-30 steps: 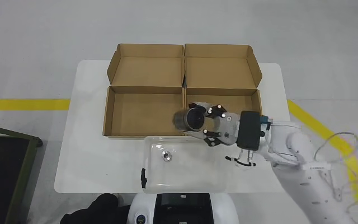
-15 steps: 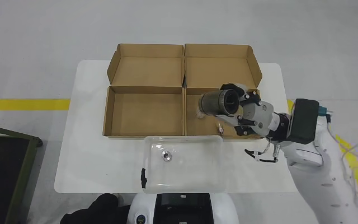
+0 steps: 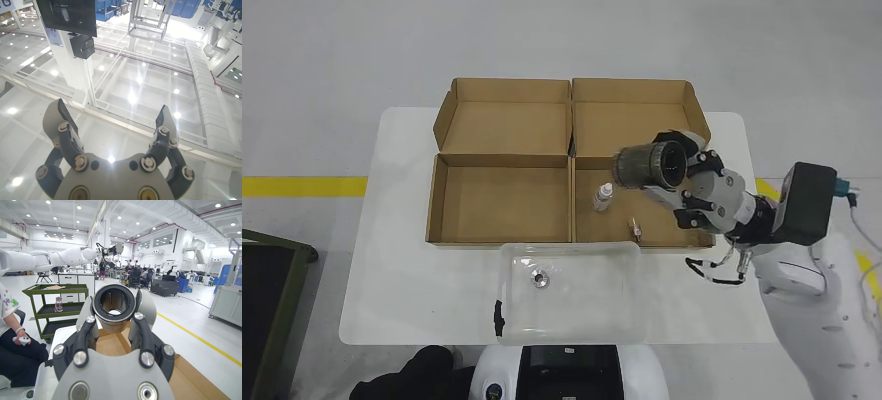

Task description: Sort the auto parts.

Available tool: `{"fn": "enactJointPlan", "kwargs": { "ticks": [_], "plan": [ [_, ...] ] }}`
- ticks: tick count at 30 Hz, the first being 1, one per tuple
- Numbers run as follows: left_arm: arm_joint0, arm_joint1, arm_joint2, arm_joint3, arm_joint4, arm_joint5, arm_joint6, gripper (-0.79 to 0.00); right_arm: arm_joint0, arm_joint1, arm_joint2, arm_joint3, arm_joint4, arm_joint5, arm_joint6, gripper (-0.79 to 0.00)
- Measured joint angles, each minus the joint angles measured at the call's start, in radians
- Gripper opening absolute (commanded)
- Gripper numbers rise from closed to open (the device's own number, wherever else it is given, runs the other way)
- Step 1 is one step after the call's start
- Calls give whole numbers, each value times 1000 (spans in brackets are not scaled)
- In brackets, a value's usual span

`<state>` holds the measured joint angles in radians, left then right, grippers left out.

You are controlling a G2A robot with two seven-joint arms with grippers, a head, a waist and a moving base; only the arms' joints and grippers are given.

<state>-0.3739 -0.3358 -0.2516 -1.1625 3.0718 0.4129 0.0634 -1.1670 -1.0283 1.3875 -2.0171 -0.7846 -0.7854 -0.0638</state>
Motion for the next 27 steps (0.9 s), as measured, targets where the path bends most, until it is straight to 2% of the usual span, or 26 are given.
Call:
{"fn": "enactJointPlan", "kwargs": {
  "ticks": [14, 27],
  "plan": [
    [0, 0, 0, 0, 0, 0, 0, 0, 46, -9, -114, 8, -90, -14, 134, -785],
    [0, 0, 0, 0, 0, 0, 0, 0, 134, -45, -353, 117, -178, 26, 238, -785]
  ]
}}
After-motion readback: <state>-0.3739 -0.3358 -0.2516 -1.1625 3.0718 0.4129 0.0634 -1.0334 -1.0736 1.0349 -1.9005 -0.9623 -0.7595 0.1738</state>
